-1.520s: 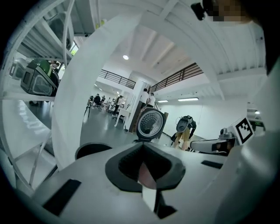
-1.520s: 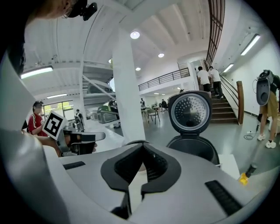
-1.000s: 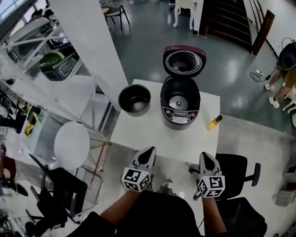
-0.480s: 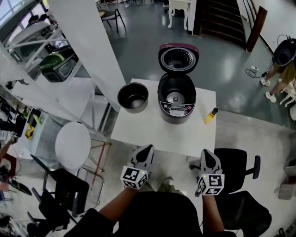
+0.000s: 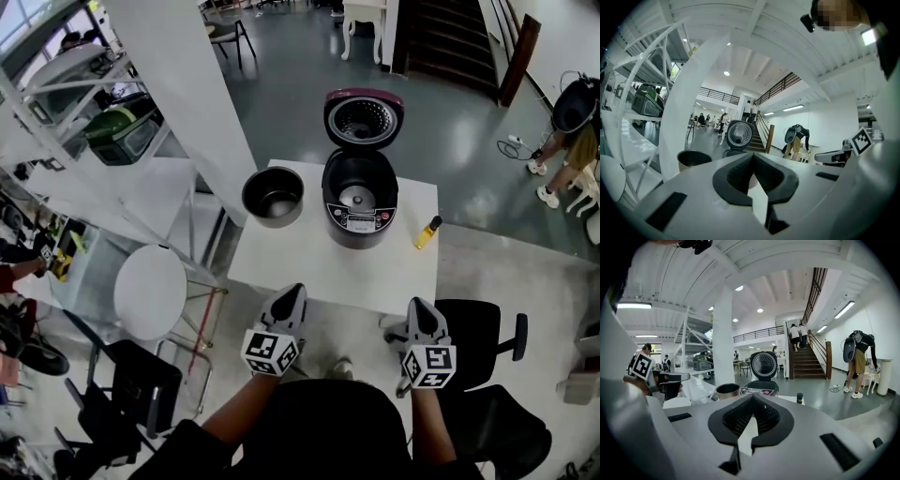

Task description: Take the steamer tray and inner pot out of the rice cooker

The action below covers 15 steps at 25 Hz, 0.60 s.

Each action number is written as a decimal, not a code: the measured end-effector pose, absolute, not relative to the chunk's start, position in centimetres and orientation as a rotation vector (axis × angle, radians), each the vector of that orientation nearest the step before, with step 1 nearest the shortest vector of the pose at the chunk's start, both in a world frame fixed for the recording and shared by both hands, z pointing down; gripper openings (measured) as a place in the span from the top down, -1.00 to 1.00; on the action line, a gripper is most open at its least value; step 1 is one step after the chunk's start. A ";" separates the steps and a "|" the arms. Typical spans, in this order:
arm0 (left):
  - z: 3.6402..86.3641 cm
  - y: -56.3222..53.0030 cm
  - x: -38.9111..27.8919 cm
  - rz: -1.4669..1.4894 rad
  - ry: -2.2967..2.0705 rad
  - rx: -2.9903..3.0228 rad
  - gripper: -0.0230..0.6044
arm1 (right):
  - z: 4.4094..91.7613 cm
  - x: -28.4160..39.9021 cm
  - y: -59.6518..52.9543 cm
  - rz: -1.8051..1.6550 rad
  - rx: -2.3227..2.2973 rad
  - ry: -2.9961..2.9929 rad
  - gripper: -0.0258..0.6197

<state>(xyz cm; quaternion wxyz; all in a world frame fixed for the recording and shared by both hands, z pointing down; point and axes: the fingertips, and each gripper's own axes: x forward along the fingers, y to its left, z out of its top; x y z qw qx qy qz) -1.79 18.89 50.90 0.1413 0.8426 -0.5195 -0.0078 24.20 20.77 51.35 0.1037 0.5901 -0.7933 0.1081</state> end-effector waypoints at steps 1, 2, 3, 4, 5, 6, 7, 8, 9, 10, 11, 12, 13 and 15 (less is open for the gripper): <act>50.9 18.9 -1.8 -0.034 -1.501 2.425 0.91 | 51.5 24.2 20.8 0.324 1.737 -2.340 0.92; 51.1 18.9 -1.9 -0.051 -1.496 2.408 0.91 | 51.7 24.3 20.7 0.330 1.735 -2.342 0.92; 51.4 18.9 -2.0 -0.068 -1.491 2.385 0.91 | 51.9 24.4 20.7 0.337 1.734 -2.344 0.92; 51.7 18.8 -2.1 -0.079 -1.490 2.364 0.91 | 52.0 24.5 20.6 0.344 1.734 -2.348 0.92; 52.0 18.8 -2.1 -0.079 -1.494 2.351 0.91 | 52.1 24.7 20.5 0.347 1.732 -2.351 0.92; 52.2 18.9 -2.1 -0.072 -1.499 2.347 0.91 | 52.1 24.8 20.4 0.345 1.729 -2.353 0.92; 52.3 18.9 -2.0 -0.064 -1.502 2.348 0.91 | 52.1 25.1 20.3 0.338 1.724 -2.353 0.92; 52.4 19.0 -1.8 -0.056 -1.504 2.351 0.91 | 52.1 25.3 20.1 0.331 1.721 -2.353 0.92; 52.5 18.9 -1.6 -0.048 -1.504 2.355 0.91 | 52.1 25.6 20.0 0.325 1.720 -2.353 0.92; 52.6 18.9 -1.4 -0.041 -1.504 2.359 0.91 | 52.1 25.9 19.8 0.320 1.719 -2.352 0.92; 52.7 18.8 -1.2 -0.036 -1.503 2.362 0.91 | 52.1 26.2 19.7 0.318 1.718 -2.350 0.92; 52.8 18.8 -0.9 -0.033 -1.500 2.364 0.91 | 52.2 26.4 19.6 0.318 1.716 -2.349 0.92; 52.9 18.7 -0.6 -0.030 -1.497 2.363 0.91 | 52.2 26.7 19.5 0.318 1.713 -2.348 0.92; 53.0 18.6 -0.1 -0.026 -1.487 2.364 0.91 | 52.1 27.1 19.5 0.316 1.710 -2.345 0.92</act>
